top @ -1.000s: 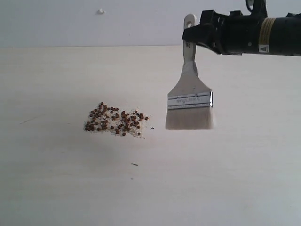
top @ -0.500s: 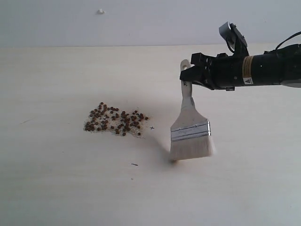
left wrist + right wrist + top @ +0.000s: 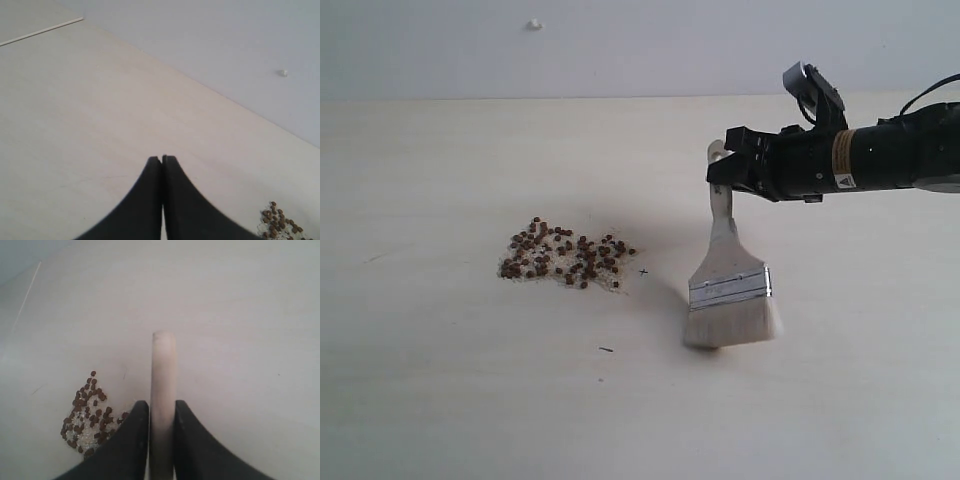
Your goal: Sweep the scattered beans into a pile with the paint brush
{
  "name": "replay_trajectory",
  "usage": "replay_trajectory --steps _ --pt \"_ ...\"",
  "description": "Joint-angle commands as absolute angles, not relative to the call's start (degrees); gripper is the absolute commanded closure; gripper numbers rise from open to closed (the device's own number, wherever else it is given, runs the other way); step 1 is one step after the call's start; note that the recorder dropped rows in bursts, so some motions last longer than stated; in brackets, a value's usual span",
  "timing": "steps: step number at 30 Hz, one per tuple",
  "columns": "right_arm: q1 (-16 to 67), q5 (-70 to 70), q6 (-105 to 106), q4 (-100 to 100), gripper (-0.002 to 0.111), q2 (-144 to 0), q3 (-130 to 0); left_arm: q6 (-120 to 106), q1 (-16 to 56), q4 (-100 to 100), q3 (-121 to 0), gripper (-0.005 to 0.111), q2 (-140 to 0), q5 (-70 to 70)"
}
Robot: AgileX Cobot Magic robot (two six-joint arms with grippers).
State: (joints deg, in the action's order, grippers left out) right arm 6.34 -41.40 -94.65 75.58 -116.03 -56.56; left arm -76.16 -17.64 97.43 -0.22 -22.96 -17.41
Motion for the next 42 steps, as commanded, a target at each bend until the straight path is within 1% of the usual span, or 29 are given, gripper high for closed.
replay_trajectory --steps 1,7,10,12,13,15,16,19,23,24,26,28,31,42 --pt "6.03 -39.48 -94.81 75.74 0.080 -116.13 -56.88 -76.22 -17.80 97.75 0.00 0.107 -23.37 -17.56" --pt "6.03 -36.90 -94.81 75.25 0.061 -116.13 -56.88 -76.22 -17.80 97.75 0.00 0.107 -23.37 -17.56" --pt "6.03 -36.90 -94.81 74.16 0.054 -116.01 -56.96 -76.22 -17.80 97.75 0.00 0.107 -23.37 -17.56" --pt "6.03 -36.90 -94.81 72.80 0.053 -115.27 -56.96 -76.22 -17.80 97.75 0.00 0.107 -23.37 -17.56" --pt "6.03 -36.90 -94.81 71.91 0.055 -114.27 -56.96 -76.22 -17.80 97.75 0.00 0.107 -23.37 -17.56" --pt "6.03 -37.38 -94.24 72.13 0.067 -112.30 -56.96 -76.22 -17.80 97.75 0.00 0.107 -23.37 -17.56" --pt "6.03 -37.83 -93.56 72.83 0.080 -110.35 -56.61 -76.22 -17.80 97.75 0.00 0.107 -23.37 -17.56" --pt "6.03 -37.83 -87.78 68.91 0.108 -104.16 -53.10 -76.22 -17.80 97.75 0.00 0.107 -23.37 -17.56" --pt "6.03 -38.20 -68.83 53.78 0.108 -88.65 -37.43 -76.22 -17.80 97.75 0.00 0.107 -23.37 -17.56" --pt "6.03 -39.66 -62.67 48.99 0.108 -84.42 -31.81 -76.22 -17.80 97.75 0.00 0.107 -23.37 -17.56" --pt "6.03 -42.20 -55.46 41.57 0.108 -78.69 -23.84 -76.22 -17.80 97.75 0.00 0.107 -23.37 -17.56" --pt "6.03 -42.20 -54.24 40.61 0.108 -74.64 -18.05 -76.22 -17.80 97.75 0.00 0.107 -23.37 -17.56" --pt "6.03 -41.33 -54.24 40.74 0.108 -72.59 -15.10 -76.22 -17.80 97.75 0.00 0.107 -23.37 -17.56" --pt "6.03 -41.72 -54.14 40.74 0.108 -72.60 -15.10 -76.22 -17.80 97.75 0.00 0.107 -23.37 -17.56"
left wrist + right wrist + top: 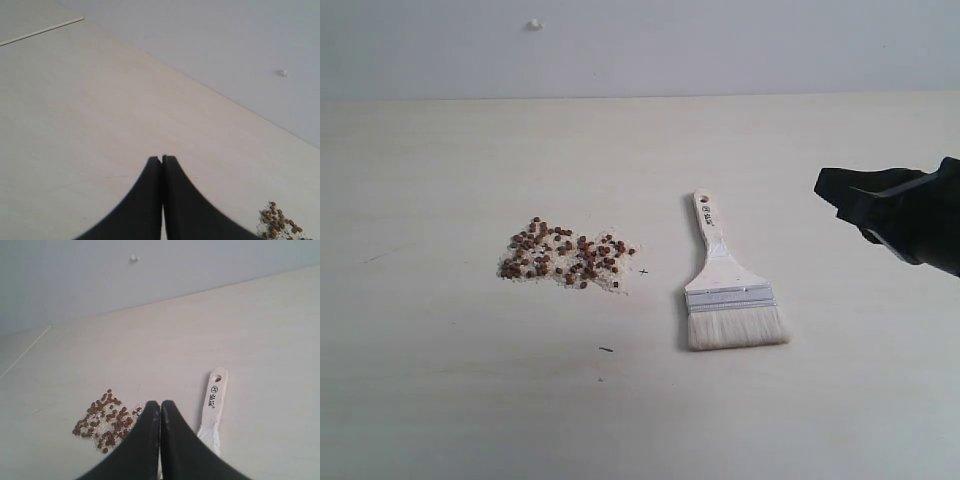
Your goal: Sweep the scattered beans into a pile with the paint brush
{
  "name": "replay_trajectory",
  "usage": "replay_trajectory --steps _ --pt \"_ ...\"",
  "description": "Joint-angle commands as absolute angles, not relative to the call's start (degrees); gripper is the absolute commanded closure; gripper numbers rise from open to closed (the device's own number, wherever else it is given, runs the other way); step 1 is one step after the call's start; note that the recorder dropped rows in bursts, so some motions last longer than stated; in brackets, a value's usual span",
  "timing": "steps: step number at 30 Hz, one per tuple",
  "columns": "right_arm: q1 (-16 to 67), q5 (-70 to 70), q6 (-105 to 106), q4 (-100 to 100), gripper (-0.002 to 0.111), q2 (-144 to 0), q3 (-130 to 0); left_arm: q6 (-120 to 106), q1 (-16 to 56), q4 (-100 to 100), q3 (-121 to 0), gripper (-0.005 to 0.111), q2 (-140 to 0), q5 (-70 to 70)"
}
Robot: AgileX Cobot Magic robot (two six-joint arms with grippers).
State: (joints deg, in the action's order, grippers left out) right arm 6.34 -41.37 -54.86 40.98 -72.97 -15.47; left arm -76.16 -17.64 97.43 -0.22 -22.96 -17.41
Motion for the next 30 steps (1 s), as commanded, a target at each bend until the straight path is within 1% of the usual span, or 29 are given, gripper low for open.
replay_trajectory --steps 1,3,5,13,17,20,25,30 --pt "6.03 -41.72 -52.20 40.72 0.108 -72.60 -15.10 -76.22 -17.80 97.75 0.00 0.107 -23.37 -17.56" --pt "6.03 -40.80 -44.50 39.94 0.108 -72.60 -15.10 -76.22 -17.80 97.75 0.00 0.107 -23.37 -17.56" --pt "6.03 -40.80 -41.34 39.84 0.108 -72.60 -15.10 -76.22 -17.80 97.75 0.00 0.107 -23.37 -17.56" --pt "6.03 -41.10 -40.56 39.32 0.108 -72.60 -15.10 -76.22 -17.80 97.75 0.00 0.107 -23.37 -17.56" --pt "6.03 -41.84 -38.35 35.09 0.108 -74.85 -15.10 -76.22 -17.80 97.75 0.00 0.107 -23.37 -17.56" --pt "6.03 -39.13 -37.59 29.68 0.108 -73.77 -15.10 -76.22 -17.80 97.75 0.00 0.107 -23.37 -17.56" --pt "6.03 -25.12 -36.39 27.84 0.108 -61.71 -15.10 -76.22 -17.80 97.75 0.00 0.107 -23.37 -17.56" --pt "6.03 -16.36 -33.04 25.10 0.108 -45.39 -15.10 -76.22 -17.80 97.75 0.00 0.107 -23.37 -17.56"
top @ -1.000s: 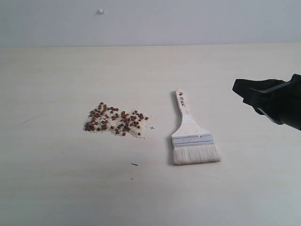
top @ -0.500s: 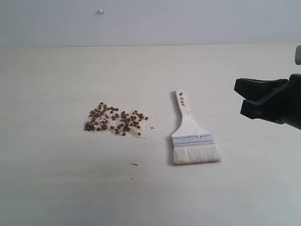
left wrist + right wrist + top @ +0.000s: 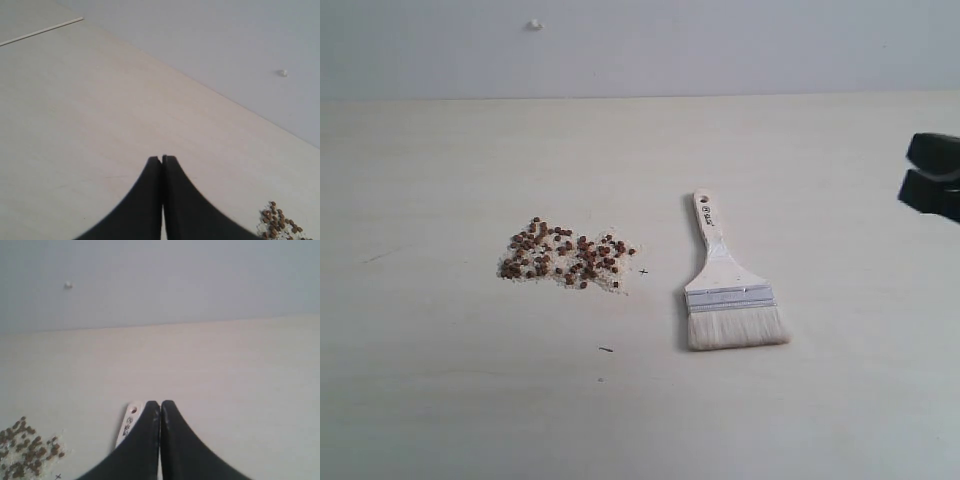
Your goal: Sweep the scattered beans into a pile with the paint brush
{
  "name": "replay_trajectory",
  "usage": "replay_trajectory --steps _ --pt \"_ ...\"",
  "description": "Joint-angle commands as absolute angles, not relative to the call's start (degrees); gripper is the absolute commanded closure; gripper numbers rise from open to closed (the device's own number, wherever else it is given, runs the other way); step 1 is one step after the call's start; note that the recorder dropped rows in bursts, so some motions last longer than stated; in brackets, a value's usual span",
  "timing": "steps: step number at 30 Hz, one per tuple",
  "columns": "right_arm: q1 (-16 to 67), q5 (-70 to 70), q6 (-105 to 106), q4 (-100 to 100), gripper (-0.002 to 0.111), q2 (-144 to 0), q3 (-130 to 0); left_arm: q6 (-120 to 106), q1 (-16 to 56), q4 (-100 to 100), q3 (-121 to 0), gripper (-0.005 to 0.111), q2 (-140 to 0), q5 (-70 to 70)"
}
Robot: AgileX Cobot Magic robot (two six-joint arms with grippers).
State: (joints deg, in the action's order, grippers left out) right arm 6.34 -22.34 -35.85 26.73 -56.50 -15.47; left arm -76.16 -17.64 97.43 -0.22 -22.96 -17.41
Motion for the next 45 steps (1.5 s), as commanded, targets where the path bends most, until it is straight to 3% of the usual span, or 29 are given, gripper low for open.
replay_trajectory --steps 1,7,16,20,25,45 --pt "6.03 -15.26 -32.81 25.41 0.108 -41.98 -15.10 -76.22 -17.80 97.75 0.00 0.107 -23.37 -17.56" --pt "5.31 -10.67 -32.69 25.59 0.108 -28.15 -12.26 -76.22 -17.80 97.75 0.00 0.107 -23.37 -17.56" --pt "1.08 -20.22 -32.71 25.37 0.108 -14.95 -1.47 -76.22 -17.80 97.75 0.00 0.107 -23.37 -17.56" --pt "0.93 -16.42 -33.32 24.08 0.108 -8.60 0.00 -76.22 -17.80 97.75 0.00 0.107 -23.37 -17.56" --pt "0.93 -1.92 -35.05 23.93 0.108 -2.58 0.00 -76.22 -17.80 97.75 0.00 0.107 -23.37 -17.56" --pt "0.93 0.90 -36.58 23.90 0.108 -1.33 0.00 -76.22 -17.80 97.75 0.00 0.107 -23.37 -17.56"
